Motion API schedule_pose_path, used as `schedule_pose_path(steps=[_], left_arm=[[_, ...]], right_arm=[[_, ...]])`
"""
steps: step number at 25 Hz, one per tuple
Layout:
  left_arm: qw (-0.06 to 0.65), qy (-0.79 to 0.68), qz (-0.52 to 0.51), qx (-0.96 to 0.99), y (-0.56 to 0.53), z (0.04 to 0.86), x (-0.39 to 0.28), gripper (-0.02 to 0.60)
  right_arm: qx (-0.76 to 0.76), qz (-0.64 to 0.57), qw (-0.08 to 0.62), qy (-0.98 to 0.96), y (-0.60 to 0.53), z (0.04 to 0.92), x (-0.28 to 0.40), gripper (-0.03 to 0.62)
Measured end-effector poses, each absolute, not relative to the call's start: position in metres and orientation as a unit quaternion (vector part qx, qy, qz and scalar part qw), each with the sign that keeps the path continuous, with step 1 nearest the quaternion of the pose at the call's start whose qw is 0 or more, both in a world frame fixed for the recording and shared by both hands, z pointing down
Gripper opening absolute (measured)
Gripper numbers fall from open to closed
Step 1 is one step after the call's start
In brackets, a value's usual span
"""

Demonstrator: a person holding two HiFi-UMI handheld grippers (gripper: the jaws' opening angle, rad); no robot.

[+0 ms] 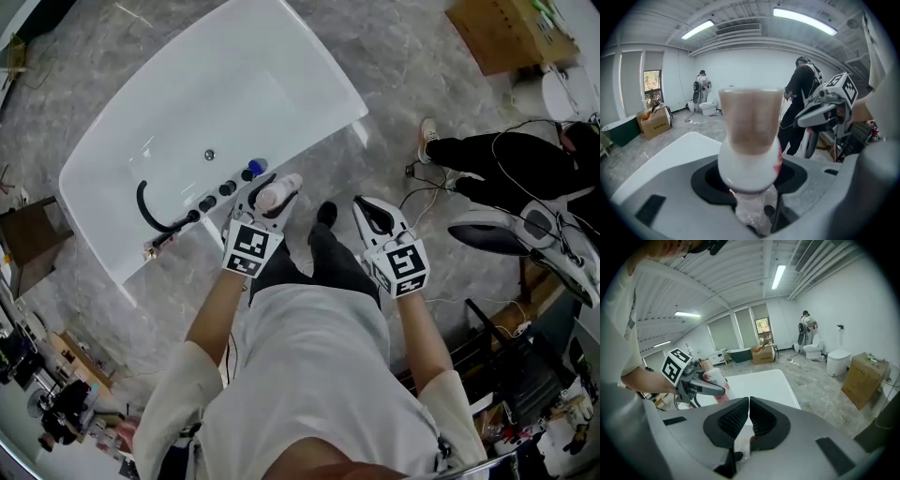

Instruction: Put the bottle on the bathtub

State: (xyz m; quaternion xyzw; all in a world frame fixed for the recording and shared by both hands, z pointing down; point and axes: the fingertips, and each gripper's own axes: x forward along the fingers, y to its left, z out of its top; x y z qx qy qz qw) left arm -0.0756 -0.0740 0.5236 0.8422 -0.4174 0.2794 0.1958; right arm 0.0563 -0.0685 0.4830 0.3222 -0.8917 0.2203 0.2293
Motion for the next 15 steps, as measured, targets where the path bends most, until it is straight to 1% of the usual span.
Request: schedule_pose_path(steps=[7, 10, 15], left_arm=[[0.207, -0.470, 0.278, 0.812, -0.108, 0.571, -0.075, 0.227], [0.221, -0.495, 0.274, 0.794, -0.117, 0.599, -0.069, 0.227], [0.226, -0.533, 0.276, 0.768, -0.124, 0.645, -0.072, 0.227]], right_arm=[[0.281, 0.224, 0.246, -0.900, -0.090, 0.522, 0.053, 0.031], [0.267, 0.226, 0.249, -0.903, -0.095, 0.541, 0.055, 0.031], [0.252, 0.227, 0.254, -0.906, -0.098, 0.574, 0.052, 0.031]])
